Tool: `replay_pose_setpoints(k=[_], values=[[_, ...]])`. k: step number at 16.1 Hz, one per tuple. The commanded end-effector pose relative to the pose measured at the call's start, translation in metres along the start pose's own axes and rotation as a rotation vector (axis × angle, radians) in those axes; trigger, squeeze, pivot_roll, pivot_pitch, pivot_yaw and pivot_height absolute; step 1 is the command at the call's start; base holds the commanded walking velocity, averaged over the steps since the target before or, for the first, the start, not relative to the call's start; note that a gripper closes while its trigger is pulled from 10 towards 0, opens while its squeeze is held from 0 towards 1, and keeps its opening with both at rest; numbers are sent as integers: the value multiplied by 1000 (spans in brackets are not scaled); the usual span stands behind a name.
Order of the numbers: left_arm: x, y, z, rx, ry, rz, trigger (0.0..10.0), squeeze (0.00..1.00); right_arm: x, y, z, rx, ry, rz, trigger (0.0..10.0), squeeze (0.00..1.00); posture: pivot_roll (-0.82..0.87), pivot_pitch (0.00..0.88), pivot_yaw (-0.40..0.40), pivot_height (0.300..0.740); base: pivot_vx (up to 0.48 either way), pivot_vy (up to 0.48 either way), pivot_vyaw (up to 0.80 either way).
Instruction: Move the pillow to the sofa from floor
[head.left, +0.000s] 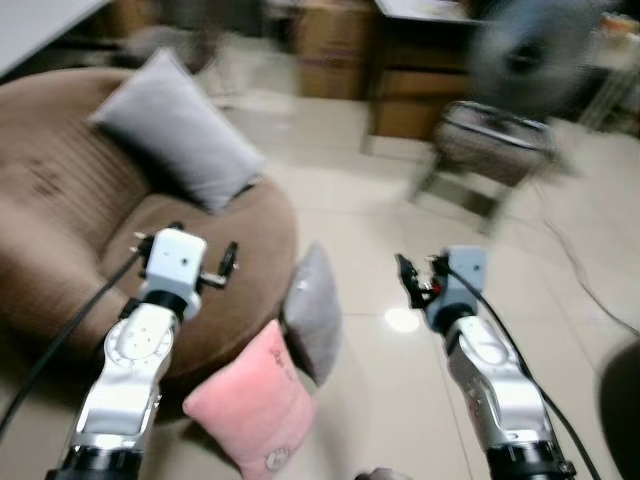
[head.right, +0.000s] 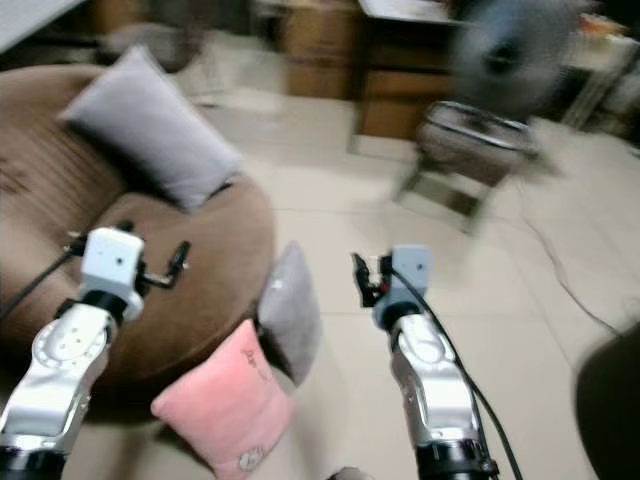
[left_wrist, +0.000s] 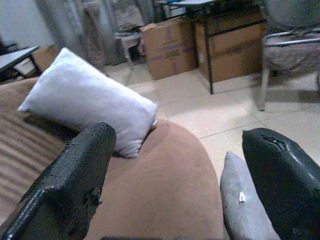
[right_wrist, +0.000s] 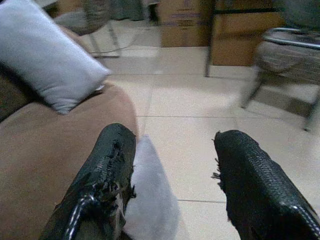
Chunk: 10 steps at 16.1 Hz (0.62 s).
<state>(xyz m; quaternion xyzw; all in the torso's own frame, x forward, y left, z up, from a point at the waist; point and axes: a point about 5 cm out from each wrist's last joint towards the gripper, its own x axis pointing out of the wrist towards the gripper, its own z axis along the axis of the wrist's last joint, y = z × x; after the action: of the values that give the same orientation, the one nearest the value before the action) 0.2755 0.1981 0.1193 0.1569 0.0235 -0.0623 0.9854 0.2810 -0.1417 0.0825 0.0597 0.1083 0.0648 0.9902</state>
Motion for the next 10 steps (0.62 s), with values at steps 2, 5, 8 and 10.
replay_pose_setpoints(k=[2, 5, 8, 10], values=[[3, -6, 6, 3, -20, -26, 10000, 0, -2, -11, 3, -12, -6, -37, 10000, 0, 84, 0, -11, 740, 0, 373, -800], [4, -6, 6, 4, -20, -27, 10000, 0, -2, -10, 3, -11, -6, -38, 10000, 0, 84, 0, -8, 740, 0, 371, -800], [4, -6, 6, 3, -20, -28, 10000, 0, -2, -10, 3, -11, -5, -39, 10000, 0, 84, 0, -8, 740, 0, 371, -800], [4, -6, 6, 4, -20, -29, 10000, 0, -2, -11, 2, -11, -5, -40, 10000, 0, 83, 0, -9, 740, 0, 375, -800]])
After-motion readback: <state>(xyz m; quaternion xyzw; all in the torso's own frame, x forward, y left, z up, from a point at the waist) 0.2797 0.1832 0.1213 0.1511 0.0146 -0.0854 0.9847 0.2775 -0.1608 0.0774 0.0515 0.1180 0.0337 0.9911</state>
